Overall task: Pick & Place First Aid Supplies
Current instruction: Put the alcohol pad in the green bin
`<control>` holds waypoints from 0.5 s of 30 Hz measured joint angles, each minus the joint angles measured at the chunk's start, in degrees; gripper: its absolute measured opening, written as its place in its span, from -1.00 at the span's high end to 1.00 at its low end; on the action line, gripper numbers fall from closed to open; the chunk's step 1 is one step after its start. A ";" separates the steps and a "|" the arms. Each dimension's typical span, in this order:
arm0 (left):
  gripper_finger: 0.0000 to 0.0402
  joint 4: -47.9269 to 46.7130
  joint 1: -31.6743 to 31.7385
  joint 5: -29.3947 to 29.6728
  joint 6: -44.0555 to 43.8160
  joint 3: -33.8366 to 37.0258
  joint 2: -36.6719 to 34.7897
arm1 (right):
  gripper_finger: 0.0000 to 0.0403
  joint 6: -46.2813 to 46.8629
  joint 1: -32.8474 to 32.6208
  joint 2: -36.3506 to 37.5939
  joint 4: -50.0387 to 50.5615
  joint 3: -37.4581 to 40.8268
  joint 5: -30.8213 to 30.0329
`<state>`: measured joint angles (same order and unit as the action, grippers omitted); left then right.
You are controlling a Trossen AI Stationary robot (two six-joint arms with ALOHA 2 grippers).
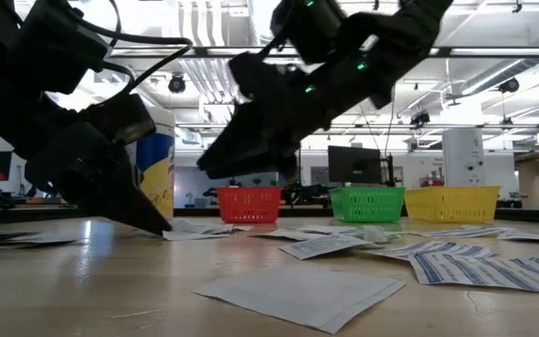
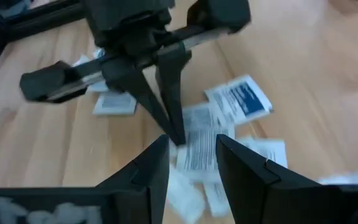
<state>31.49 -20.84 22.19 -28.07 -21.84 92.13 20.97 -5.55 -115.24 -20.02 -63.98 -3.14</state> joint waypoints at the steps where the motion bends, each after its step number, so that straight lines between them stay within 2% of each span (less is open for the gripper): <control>1: 1.00 -0.07 0.00 -0.03 0.00 0.05 -0.04 | 0.34 -0.36 0.26 -0.63 0.66 -0.75 0.35; 9: 1.00 -0.05 -0.04 -0.04 0.04 0.47 -0.24 | 0.36 -1.67 1.33 -4.55 9.27 -6.72 0.72; 15: 1.00 -0.03 -0.04 -0.14 0.04 0.49 -0.24 | 0.34 -1.48 1.54 -5.16 9.49 -7.24 0.70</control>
<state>31.46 -20.88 22.06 -28.03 -21.34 91.90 19.49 -4.00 -120.40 -10.53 -71.22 -2.44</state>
